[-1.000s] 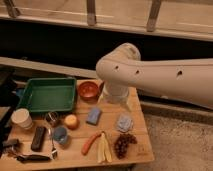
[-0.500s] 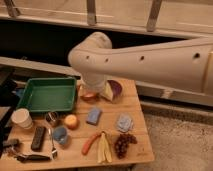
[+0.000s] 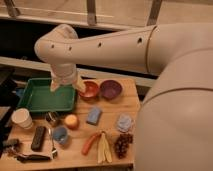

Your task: Place eraser in metal cup

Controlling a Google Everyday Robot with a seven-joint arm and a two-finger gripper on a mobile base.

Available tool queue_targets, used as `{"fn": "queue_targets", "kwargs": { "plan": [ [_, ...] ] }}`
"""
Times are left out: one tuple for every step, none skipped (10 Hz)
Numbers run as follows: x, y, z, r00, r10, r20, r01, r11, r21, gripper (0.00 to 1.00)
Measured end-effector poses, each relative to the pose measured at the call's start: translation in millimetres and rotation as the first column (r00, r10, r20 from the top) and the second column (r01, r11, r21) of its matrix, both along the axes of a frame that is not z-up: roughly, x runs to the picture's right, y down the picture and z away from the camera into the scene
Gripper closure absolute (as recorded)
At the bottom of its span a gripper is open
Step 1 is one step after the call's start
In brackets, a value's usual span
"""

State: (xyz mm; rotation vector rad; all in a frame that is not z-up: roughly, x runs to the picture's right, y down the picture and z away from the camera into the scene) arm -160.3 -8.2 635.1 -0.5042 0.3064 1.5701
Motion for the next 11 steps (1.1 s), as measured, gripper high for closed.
{"fn": "queue_targets", "kwargs": {
  "plan": [
    [0.2, -0.4, -0.1, 1.0, 0.001, 0.0, -0.001, 1.0, 0.0, 0.2],
    [2.3, -0.8, 0.5, 1.0, 0.004, -0.003, -0.004, 1.0, 0.0, 0.2],
    [2.1, -0.5, 0.3, 1.0, 0.004, -0.001, -0.004, 1.0, -0.002, 0.2],
    [2.5, 1.1, -0.6, 1.0, 0.006, 0.006, -0.006, 0.9999, -0.014, 0.2],
    [4.3, 7.0, 4.2, 1.0, 0.005, 0.016, -0.005, 0.9991, -0.042, 0.2],
    [2.4, 11.6, 9.9, 1.0, 0.009, 0.029, -0.008, 0.9983, -0.057, 0.2],
    [-7.2, 20.6, 20.7, 0.998, 0.014, 0.057, -0.009, 0.9966, -0.082, 0.2],
    [-20.3, 28.6, 32.2, 0.996, 0.02, 0.086, -0.011, 0.9943, -0.107, 0.2],
    [-37.3, 39.5, 45.0, 0.992, 0.025, 0.121, -0.008, 0.9904, -0.138, 0.2],
    [-53.1, 49.8, 55.7, 0.988, 0.031, 0.152, -0.004, 0.9855, -0.17, 0.2],
    [-62.9, 56.0, 61.8, 0.985, 0.031, 0.169, 0.002, 0.9817, -0.191, 0.2]
  ]
}}
